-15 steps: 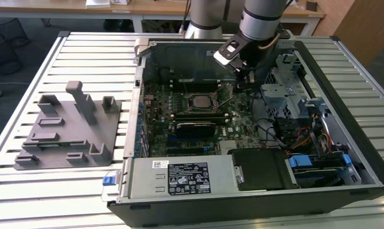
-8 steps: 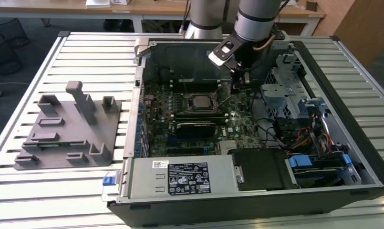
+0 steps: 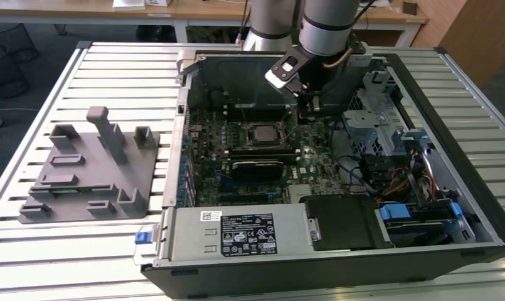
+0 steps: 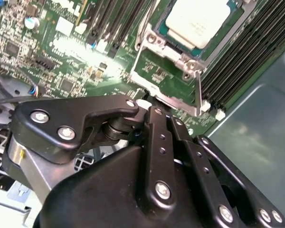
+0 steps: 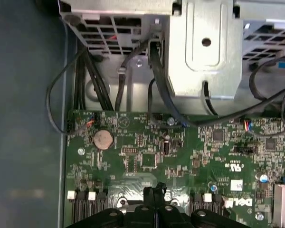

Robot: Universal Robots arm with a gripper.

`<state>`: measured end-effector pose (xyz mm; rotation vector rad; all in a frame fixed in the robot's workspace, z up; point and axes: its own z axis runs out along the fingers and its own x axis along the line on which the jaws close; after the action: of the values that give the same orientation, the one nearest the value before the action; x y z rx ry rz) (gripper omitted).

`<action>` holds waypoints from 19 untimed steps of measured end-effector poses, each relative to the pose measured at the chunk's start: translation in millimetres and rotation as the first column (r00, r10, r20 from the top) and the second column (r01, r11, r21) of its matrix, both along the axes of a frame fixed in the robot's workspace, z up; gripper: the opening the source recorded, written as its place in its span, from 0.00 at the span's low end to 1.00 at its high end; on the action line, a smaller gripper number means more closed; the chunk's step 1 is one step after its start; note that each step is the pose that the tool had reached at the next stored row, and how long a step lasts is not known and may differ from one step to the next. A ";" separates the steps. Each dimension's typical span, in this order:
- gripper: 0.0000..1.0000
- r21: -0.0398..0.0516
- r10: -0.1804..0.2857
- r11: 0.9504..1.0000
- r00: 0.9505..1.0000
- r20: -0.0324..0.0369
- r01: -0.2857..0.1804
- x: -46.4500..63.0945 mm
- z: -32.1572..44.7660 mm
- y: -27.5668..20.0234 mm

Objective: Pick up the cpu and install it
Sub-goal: 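Close the cpu cover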

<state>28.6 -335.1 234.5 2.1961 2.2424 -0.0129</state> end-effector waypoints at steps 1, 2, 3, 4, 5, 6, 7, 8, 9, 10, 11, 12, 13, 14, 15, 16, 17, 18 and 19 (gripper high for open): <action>0.11 0.000 0.000 1.000 1.000 0.000 0.000 -1.4 -0.5 0.0; 0.11 0.000 0.000 1.000 1.000 0.000 0.000 -2.8 -1.0 0.0; 0.11 0.000 0.000 1.000 1.000 0.000 0.000 -4.3 -1.5 0.1; 0.11 0.000 0.000 1.000 1.000 0.000 0.000 -6.0 -2.1 0.1; 0.11 0.000 0.000 1.000 1.000 0.000 0.000 -7.4 -2.6 0.1; 0.11 0.000 0.000 1.000 1.000 0.000 0.000 -8.9 -3.0 0.2; 0.11 0.000 0.000 1.000 1.000 0.000 0.000 -10.4 -3.5 0.2; 0.11 0.000 0.000 1.000 1.000 0.000 0.000 -11.9 -3.9 0.2; 0.11 0.000 0.000 1.000 1.000 0.000 0.000 -13.4 -4.4 0.2; 0.11 0.000 0.000 1.000 1.000 0.000 0.000 -14.8 -4.8 0.2; 0.11 0.000 0.000 1.000 1.000 0.000 0.000 -16.0 -5.2 0.3; 0.11 0.000 0.000 1.000 1.000 0.000 0.000 -17.1 -5.5 0.3; 0.11 0.000 0.000 1.000 1.000 0.000 0.000 -18.3 -5.9 0.3; 0.11 0.000 0.000 1.000 1.000 0.000 0.000 -19.3 -6.2 0.4; 0.11 0.000 0.000 1.000 1.000 0.000 0.000 -20.3 -6.6 0.4; 0.11 0.000 0.000 1.000 1.000 0.000 0.000 -21.3 -6.9 0.4; 0.11 0.000 0.000 1.000 1.000 0.000 0.000 -22.3 -7.2 0.5; 0.11 0.000 0.000 1.000 1.000 0.000 0.000 -23.3 -7.5 0.5; 0.11 0.000 0.000 1.000 1.000 0.000 0.000 -24.4 -7.8 0.5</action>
<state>4.2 -334.6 226.7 2.1962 2.2422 -0.0131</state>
